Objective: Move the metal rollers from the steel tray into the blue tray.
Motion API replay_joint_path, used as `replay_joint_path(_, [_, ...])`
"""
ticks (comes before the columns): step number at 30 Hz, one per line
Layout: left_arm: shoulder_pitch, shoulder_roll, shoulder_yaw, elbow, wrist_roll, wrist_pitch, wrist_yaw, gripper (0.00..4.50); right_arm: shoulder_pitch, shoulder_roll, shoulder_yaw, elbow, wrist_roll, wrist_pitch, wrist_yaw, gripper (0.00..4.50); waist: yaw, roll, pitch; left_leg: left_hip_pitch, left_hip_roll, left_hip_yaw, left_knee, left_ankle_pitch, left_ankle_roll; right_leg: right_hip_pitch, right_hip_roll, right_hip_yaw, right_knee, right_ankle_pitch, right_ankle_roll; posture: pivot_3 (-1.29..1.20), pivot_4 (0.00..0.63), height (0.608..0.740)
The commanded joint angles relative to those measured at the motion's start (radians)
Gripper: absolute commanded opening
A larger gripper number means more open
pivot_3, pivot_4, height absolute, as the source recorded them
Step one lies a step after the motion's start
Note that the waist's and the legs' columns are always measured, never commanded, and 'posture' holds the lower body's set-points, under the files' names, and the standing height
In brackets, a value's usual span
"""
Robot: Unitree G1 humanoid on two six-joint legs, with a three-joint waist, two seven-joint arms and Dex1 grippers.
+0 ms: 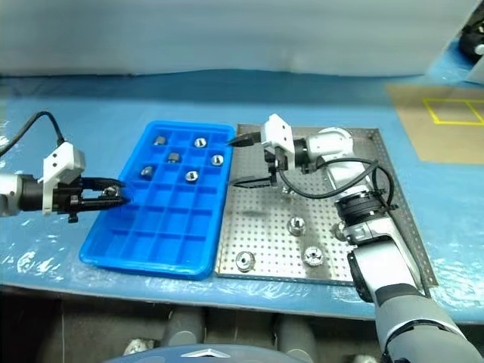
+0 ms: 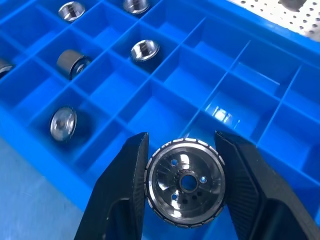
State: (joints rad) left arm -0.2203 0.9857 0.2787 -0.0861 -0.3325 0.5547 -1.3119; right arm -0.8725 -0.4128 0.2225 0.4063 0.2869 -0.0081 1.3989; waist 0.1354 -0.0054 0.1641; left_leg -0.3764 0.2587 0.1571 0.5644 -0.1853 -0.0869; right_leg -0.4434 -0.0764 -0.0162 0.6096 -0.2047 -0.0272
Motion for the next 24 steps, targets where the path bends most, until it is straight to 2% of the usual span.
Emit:
replay_joint_path(1, [0.061, 0.016, 0.077, -0.069, -0.023, 0.006, 0.055, 1.76, -0.042, 0.036, 0.003, 0.022, 0.001, -0.039, 0.037, 4.5, 0.011, 0.0, 0.0, -0.001, 0.0, -0.002, 0.001, 0.0, 0.0, 0.0, 0.0, -0.001, 0.0, 0.0, 0.0, 0.33, 0.15, 0.74])
replay_joint_path(9, [0.098, -0.026, 0.035, -0.029, 0.011, -0.071, 0.173, 1.76, -0.061, 0.093, 0.01, 0.043, -0.008, -0.05, 0.077, 4.5, 0.027, 0.0, 0.0, -0.001, 0.002, -0.01, 0.001, 0.004, -0.006, 0.001, 0.0, -0.006, 0.007, -0.002, -0.004, 0.34, 0.15, 0.74])
replay_joint_path(19, [0.058, -0.064, -0.077, 0.005, 0.007, -0.064, 0.212, 1.76, -0.015, 0.049, -0.003, -0.007, -0.013, -0.026, 0.057, 4.5, 0.021, 0.0, 0.0, 0.001, 0.002, -0.01, 0.004, 0.006, -0.011, 0.001, 0.0, -0.006, 0.012, -0.003, -0.004, 0.28, 0.15, 0.74])
replay_joint_path(24, [0.029, -0.06, -0.132, 0.069, 0.051, -0.104, 0.214, 1.76, 0.011, 0.033, -0.006, -0.038, -0.016, -0.016, 0.037, 4.5, 0.015, 0.0, 0.0, 0.001, 0.002, -0.01, 0.004, 0.007, -0.011, 0.001, 0.001, -0.005, 0.013, -0.003, -0.004, 0.25, 0.15, 0.74])
